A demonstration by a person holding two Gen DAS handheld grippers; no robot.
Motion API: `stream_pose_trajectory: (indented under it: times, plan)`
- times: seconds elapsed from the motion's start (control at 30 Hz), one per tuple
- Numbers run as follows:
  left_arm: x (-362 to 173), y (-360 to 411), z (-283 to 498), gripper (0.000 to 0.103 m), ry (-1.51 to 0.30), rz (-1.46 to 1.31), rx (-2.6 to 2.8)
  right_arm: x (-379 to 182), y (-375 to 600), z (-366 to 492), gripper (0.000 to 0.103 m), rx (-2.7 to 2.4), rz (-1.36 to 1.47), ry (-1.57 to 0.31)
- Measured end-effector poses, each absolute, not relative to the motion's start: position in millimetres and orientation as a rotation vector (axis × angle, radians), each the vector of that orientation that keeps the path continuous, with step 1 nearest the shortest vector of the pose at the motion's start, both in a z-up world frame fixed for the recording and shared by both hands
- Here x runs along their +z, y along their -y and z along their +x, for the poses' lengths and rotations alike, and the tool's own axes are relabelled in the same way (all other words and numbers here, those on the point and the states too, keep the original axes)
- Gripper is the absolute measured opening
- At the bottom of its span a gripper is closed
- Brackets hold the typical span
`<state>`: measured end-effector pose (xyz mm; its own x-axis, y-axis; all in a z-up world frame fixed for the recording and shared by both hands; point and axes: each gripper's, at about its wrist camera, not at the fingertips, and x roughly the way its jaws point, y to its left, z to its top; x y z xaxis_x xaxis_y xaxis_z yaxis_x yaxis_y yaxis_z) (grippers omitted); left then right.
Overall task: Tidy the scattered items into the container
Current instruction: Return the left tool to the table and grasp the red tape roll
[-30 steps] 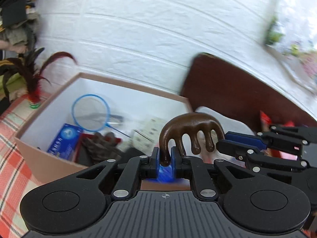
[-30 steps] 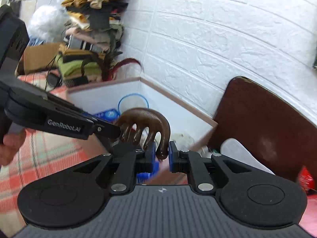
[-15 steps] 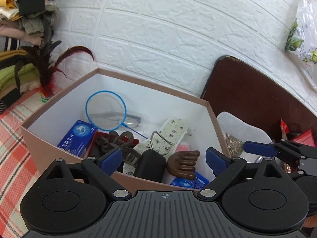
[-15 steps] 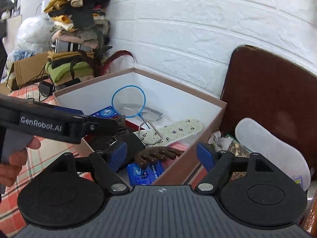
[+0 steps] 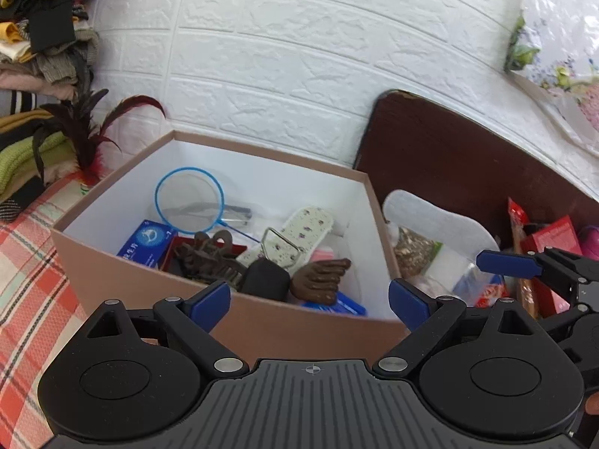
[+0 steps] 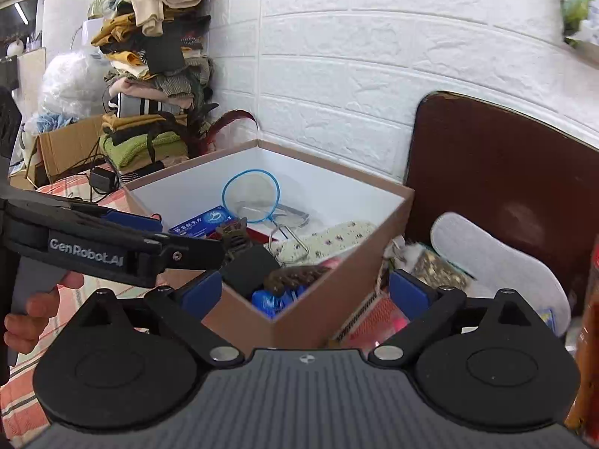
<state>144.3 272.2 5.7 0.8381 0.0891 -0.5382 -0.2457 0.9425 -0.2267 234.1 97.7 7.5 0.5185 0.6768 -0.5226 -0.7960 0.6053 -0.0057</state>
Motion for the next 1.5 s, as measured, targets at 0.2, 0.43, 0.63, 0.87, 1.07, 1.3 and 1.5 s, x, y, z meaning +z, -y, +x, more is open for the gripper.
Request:
stream_pose_trajectory:
  times: [0.2, 0.43, 0.63, 0.87, 1.07, 1.3, 1.5]
  plan:
    - [0.6, -223.8, 114.2, 0.101, -0.562, -0.205, 0.102, 12.2, -29.7, 211.9, 0.102, 0.870, -0.219, -0.555]
    - [-29.4, -157.8, 106.6, 0.101, -0.633, -0.183, -0.031, -1.1, 76.9, 180.0, 0.102, 0.704, -0.192, -0.574]
    - [-57.9, -94.5, 110.4, 0.101, -0.705, -0.161, -0.168, -32.1, 160.3, 155.1, 0.102, 0.522, -0.163, -0.601]
    - [-83.4, -32.9, 112.0, 0.088, -0.788, -0.160, -0.311, -77.5, 220.2, 151.6, 0.102, 0.406, -0.072, -0.705]
    - [-98.7, 7.0, 115.1, 0.059, -0.853, -0.093, -0.413, -94.3, 235.0, 153.2, 0.102, 0.379, -0.090, -0.724]
    - [-99.7, 34.2, 117.3, 0.054, -0.877, -0.055, -0.497, -102.3, 243.5, 155.5, 0.102, 0.384, -0.070, -0.738]
    - [-108.7, 46.2, 121.9, 0.022, -0.919, 0.006, -0.538, -108.7, 250.2, 156.5, 0.102, 0.376, -0.064, -0.747]
